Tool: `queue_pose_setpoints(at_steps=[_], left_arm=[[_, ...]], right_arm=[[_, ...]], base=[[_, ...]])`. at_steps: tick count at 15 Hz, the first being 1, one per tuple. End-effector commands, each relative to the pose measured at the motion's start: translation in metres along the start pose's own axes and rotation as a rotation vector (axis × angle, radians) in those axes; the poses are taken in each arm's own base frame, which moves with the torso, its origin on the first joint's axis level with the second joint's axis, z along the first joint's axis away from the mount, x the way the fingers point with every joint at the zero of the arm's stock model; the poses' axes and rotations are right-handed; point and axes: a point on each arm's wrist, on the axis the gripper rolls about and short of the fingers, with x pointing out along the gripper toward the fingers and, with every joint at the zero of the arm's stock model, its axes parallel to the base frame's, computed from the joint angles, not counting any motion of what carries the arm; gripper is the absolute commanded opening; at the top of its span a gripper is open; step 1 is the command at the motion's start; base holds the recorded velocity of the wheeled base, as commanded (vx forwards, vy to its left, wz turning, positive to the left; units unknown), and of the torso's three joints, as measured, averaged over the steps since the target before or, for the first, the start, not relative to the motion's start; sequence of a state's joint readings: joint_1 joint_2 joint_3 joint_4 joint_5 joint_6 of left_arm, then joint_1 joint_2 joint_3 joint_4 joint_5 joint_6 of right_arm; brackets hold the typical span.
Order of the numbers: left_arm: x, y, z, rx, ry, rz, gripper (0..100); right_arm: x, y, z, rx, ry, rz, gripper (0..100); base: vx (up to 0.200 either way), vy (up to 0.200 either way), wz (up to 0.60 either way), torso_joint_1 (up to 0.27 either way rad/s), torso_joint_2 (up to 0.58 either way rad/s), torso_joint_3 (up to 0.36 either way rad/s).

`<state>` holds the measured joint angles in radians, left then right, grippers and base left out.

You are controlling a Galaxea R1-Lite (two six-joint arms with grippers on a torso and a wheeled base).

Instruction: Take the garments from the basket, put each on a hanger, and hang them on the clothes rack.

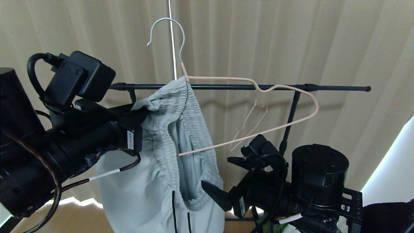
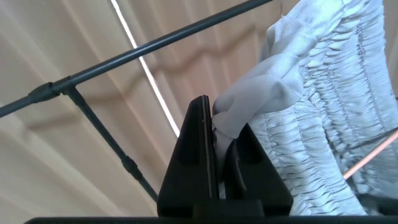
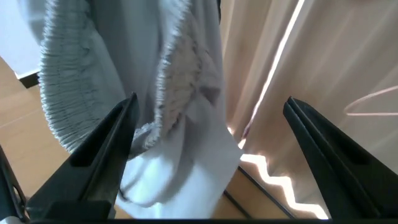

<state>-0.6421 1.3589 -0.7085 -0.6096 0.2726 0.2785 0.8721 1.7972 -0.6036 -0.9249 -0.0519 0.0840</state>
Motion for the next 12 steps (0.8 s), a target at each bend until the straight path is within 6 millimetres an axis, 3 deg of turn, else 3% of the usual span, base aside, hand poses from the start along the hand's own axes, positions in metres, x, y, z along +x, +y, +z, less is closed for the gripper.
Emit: queue_pose_setpoints(at_steps=[1, 6, 12], left_arm=[[-0.003, 0.001, 0.003, -0.003, -0.013, 0.002, 0], [0.000, 0.007, 0.000, 0.008, 0.001, 0.028, 0], [0.001, 0.022, -0.011, 0.128, 0.047, 0.094, 0]], right_arm=[[0.000, -0.001, -0.002, 0.000, 0.009, -0.005, 0], [-0.012, -0.010, 0.012, 0.036, -0.073, -0.079, 0], [-0.027, -0.055, 0.032, 0.069, -0.161, -0.229, 0]], base=[[0.000, 0.000, 0.00, 0.000, 0.00, 0.000], [0.000, 0.000, 0.00, 0.000, 0.00, 0.000], [0.000, 0.000, 0.00, 0.000, 0.00, 0.000]])
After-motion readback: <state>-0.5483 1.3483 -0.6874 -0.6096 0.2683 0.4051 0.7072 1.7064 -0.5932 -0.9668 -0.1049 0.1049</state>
